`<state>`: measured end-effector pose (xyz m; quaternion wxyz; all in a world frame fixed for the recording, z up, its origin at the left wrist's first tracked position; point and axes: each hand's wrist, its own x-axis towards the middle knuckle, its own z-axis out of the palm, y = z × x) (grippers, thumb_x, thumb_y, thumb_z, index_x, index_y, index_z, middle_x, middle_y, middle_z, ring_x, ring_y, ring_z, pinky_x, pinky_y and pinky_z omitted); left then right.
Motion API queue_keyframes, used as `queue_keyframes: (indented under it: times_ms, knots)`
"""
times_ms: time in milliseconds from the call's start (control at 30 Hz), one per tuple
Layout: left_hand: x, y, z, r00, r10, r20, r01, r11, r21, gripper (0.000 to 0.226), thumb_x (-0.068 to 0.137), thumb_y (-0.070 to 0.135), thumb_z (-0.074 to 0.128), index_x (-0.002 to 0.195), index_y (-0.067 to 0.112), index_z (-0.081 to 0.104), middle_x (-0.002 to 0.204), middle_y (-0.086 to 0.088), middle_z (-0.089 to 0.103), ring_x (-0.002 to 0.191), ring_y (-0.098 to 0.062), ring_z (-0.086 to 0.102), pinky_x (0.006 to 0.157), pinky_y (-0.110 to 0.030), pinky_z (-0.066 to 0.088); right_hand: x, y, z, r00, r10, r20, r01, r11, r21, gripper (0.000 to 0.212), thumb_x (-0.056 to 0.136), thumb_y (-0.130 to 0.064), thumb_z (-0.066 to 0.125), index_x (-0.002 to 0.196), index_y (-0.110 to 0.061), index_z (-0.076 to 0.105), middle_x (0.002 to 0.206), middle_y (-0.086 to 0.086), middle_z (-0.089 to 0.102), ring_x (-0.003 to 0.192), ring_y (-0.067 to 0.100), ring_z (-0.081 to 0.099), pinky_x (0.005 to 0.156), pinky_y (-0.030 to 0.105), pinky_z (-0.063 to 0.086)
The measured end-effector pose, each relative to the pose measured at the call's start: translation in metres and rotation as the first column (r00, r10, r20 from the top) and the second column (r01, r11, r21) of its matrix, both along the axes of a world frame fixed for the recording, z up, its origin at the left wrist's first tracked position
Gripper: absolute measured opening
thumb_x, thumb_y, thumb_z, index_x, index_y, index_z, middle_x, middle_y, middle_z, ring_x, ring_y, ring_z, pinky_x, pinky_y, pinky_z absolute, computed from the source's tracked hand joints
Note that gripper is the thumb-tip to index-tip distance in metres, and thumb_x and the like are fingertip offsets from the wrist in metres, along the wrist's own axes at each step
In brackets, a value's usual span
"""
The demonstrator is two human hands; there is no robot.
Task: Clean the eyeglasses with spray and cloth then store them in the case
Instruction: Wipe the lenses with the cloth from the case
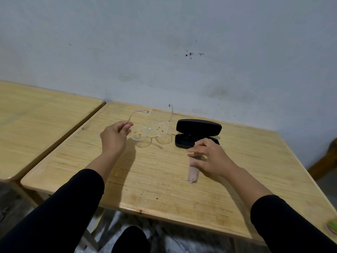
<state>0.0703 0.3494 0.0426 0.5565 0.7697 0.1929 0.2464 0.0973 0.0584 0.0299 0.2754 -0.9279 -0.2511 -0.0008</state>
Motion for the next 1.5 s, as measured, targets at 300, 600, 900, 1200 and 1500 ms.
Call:
queue_keyframes:
  times_ms: [300, 600, 900, 1200, 1500]
  knots:
    - [-0.007, -0.007, -0.003, 1.0, -0.009, 0.015, 0.009, 1.0, -0.005, 0.016, 0.09, 0.015, 0.056, 0.095, 0.015, 0.071, 0.088, 0.002, 0.068, 0.086, -0.018, 0.067, 0.09, -0.033, 0.05, -0.013, 0.01, -0.016, 0.996, -0.083, 0.039, 0.084, 0.996, -0.008, 0.01, 0.084, -0.019, 0.066, 0.083, -0.009, 0.068, 0.102, -0.004, 0.047, 0.104, 0.01, 0.041, 0.081, 0.013, 0.028]
    - [-0.02, -0.022, -0.003, 0.998, -0.058, 0.027, 0.058, 0.998, -0.025, 0.016, 0.091, 0.014, 0.056, 0.094, 0.015, 0.071, 0.09, 0.003, 0.069, 0.083, -0.013, 0.067, 0.082, -0.024, 0.05, -0.029, 0.034, 0.008, 0.902, -0.275, -0.333, 0.427, 0.681, 0.595, 0.021, 0.095, -0.027, 0.05, 0.077, -0.018, 0.056, 0.077, 0.0, 0.059, 0.072, 0.016, 0.053, 0.062, 0.026, 0.044]
    - [-0.029, -0.048, -0.001, 0.985, -0.165, 0.054, 0.166, 0.986, -0.014, 0.015, 0.09, 0.014, 0.056, 0.091, 0.017, 0.071, 0.088, 0.003, 0.071, 0.082, -0.012, 0.068, 0.08, -0.022, 0.05, -0.04, 0.048, 0.021, 0.873, 0.071, -0.482, 0.439, 0.317, 0.841, 0.024, 0.098, -0.018, 0.043, 0.077, -0.012, 0.051, 0.066, 0.001, 0.064, 0.071, 0.019, 0.061, 0.076, 0.03, 0.046]
    - [-0.035, -0.062, 0.0, 0.971, -0.237, 0.041, 0.237, 0.972, 0.004, 0.017, 0.09, 0.014, 0.057, 0.083, 0.021, 0.07, 0.083, 0.0, 0.071, 0.083, -0.015, 0.068, 0.078, -0.023, 0.051, -0.039, 0.058, 0.01, 0.825, -0.303, -0.478, 0.565, 0.466, 0.681, 0.016, 0.084, -0.033, 0.067, 0.075, -0.02, 0.066, 0.072, -0.001, 0.062, 0.07, 0.018, 0.055, 0.062, 0.031, 0.046]
    - [-0.036, -0.058, 0.001, 0.975, -0.223, 0.022, 0.222, 0.975, 0.017, 0.015, 0.089, 0.015, 0.058, 0.083, 0.021, 0.07, 0.078, 0.0, 0.07, 0.082, -0.014, 0.068, 0.079, -0.022, 0.05, -0.042, 0.052, 0.009, 0.861, -0.232, -0.454, 0.5, 0.551, 0.668, 0.021, 0.074, -0.028, 0.075, 0.091, -0.034, 0.065, 0.099, 0.0, 0.067, 0.085, 0.021, 0.068, 0.073, 0.041, 0.059]
